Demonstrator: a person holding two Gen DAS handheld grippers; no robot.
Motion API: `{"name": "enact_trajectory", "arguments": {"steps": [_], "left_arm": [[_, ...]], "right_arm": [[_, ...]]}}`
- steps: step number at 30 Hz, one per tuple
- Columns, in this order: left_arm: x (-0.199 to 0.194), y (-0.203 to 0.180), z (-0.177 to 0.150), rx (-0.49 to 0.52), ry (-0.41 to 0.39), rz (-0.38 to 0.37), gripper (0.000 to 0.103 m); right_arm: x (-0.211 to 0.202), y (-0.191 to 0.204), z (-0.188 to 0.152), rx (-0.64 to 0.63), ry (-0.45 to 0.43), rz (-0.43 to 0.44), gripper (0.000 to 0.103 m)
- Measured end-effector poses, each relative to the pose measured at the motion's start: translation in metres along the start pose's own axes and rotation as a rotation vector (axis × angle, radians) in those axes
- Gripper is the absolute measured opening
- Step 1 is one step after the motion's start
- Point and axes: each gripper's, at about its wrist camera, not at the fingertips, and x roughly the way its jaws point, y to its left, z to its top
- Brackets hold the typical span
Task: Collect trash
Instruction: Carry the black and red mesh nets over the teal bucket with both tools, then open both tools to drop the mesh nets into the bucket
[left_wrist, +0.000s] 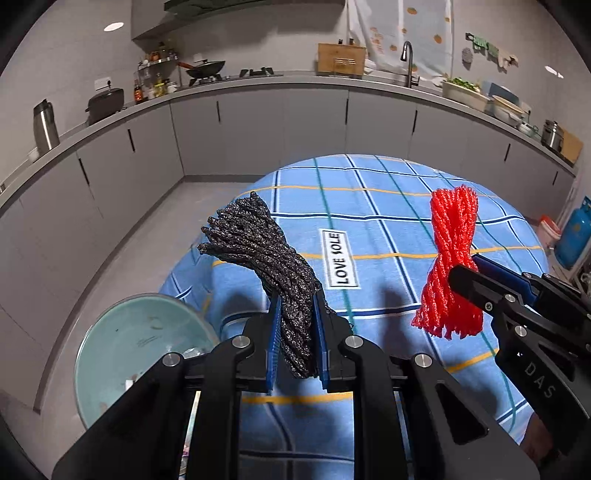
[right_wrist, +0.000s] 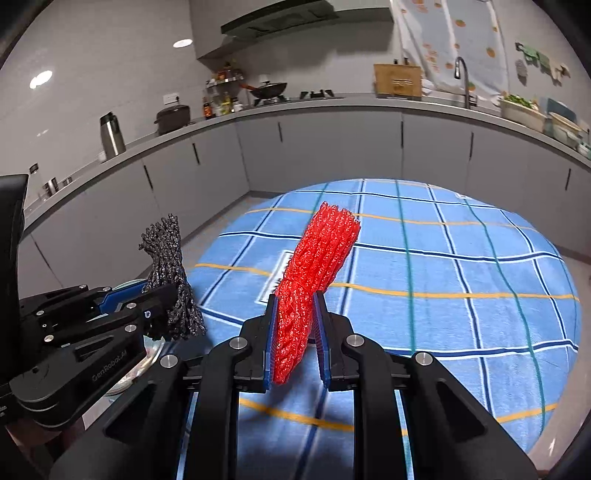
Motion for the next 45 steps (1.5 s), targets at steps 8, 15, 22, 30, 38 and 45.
{"name": "enact_trajectory", "arguments": {"steps": [8,15,22,30,38,45], "left_arm": [[-0.011,0.027,-0.010,-0.036,-0.005,0.035,0.017],[-0.024,0.052,-0.016,-0.071,-0.014,0.081,0.017],[-0.035,0.080,-0.024,-0.109,-0.017,0.127,0.017],[-0.043,0.107,-0.036,-0.153,-0.009,0.173,0.017],[-0.049,0.141,-0.046,-0.209,0.002,0.224,0.017],[-0.045,0.162,-0.053,-0.251,0.019,0.251,0.019]], "right_arm": [[0.002,0.025,0.001,-0.052,-0.001,0.057,0.019],[0.007,0.057,0.005,-0.112,-0.004,0.123,0.019],[0.011,0.081,0.011,-0.159,-0.008,0.172,0.019],[0.016,0.105,0.011,-0.217,0.001,0.226,0.019],[0.032,0.143,0.013,-0.301,0.013,0.310,0.020],[0.056,0.166,0.011,-0.350,0.052,0.361,0.020]]}}
